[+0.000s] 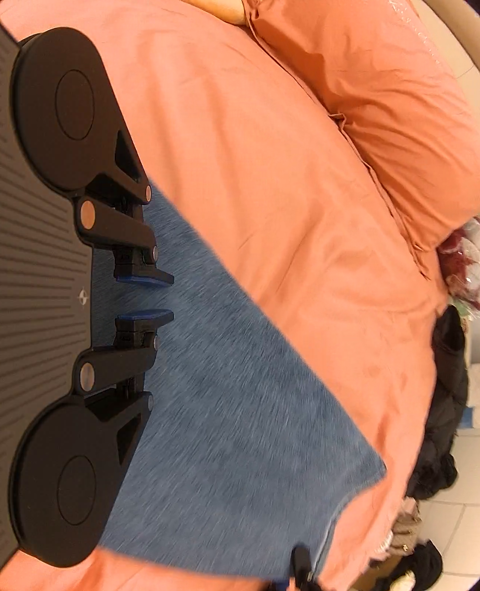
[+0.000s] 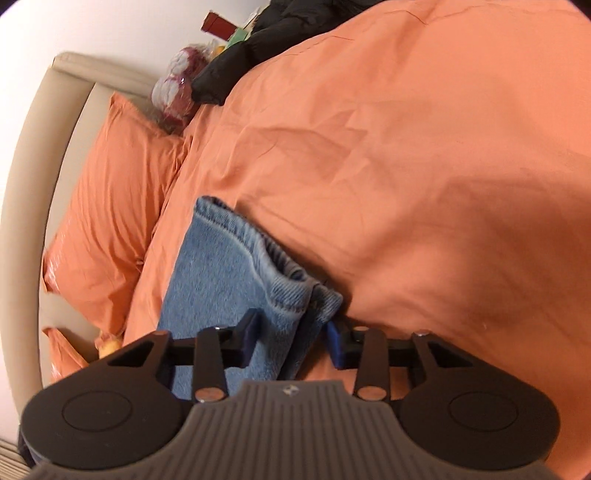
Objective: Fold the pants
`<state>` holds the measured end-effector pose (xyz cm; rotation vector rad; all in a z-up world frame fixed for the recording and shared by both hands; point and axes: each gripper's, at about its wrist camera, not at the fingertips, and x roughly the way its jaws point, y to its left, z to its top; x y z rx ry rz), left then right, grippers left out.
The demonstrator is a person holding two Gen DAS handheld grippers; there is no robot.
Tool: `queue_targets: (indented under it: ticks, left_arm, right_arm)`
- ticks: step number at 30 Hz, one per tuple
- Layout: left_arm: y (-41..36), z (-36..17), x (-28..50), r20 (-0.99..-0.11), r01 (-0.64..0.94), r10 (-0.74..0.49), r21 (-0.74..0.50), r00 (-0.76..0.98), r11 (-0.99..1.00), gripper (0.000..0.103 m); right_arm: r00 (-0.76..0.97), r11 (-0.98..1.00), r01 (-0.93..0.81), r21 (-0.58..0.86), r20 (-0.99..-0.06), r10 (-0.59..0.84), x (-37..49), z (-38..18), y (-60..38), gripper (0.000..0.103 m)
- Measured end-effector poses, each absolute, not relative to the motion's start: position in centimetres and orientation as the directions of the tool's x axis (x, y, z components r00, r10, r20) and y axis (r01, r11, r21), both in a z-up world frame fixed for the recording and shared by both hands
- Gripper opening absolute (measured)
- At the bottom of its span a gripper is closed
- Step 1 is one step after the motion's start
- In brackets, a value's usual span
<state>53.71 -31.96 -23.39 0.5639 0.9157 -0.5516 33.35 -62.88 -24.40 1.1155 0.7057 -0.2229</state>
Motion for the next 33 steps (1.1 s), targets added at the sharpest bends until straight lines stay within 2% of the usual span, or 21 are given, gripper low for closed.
queue_targets:
  ticks: [3,6,10,16,22,25,29,33]
  left_arm:
    - [-32.4,-24.4,55.1,-0.867,0.644,-0.168,0.204,0.468,0.737,0.020]
    - [-32.5,-25.0,55.5,-0.875,0.631,-0.153,0.200,0.459,0.750,0.019]
    - [-32.3,-23.7,54.0,-0.869,0.650,-0.161,0.215,0.468,0.729,0.019]
    - [-30.3,-20.3,47.7,-0.868,0.764,-0.328,0.086,0.373,0.640,0.019]
    - [-30.9,-23.4,43.4,-0.898,0.775,-0.283,0.093,0.336,0.625,0.011]
    - [-30.4,-24.2,43.8,-0.903,0.724,-0.296,0.024,0.312,0.689,0.009]
    - [-27.8,-22.8,43.6,-0.895,0.687,-0.339,-0.052,0.291,0.725,0.013]
    - [-23.3,-19.4,40.9,-0.873,0.689,-0.340,-0.006,0.350,0.725,0.013]
  right_arm:
    - [0.773,0.476,0.476,0.740,-0.610,0.174,33.5,-23.5,-62.4,0.013]
    - [0.782,0.533,0.447,0.719,-0.603,0.158,33.9,-21.4,-61.8,0.009]
    - [0.786,0.633,0.387,0.671,-0.598,0.154,34.6,-17.4,-60.8,0.008]
    - [0.808,0.755,0.270,0.597,-0.568,0.160,35.3,-11.3,-57.8,0.008]
    - [0.821,0.816,0.183,0.549,-0.542,0.181,35.4,-7.3,-54.5,0.008]
    - [0.821,0.852,0.142,0.505,-0.541,0.184,35.2,-5.8,-52.0,0.008]
    - [0.827,0.874,0.068,0.481,-0.517,0.220,34.9,-2.7,-48.7,0.008]
    - [0.818,0.912,-0.037,0.410,-0.512,0.263,35.1,0.2,-43.8,0.008]
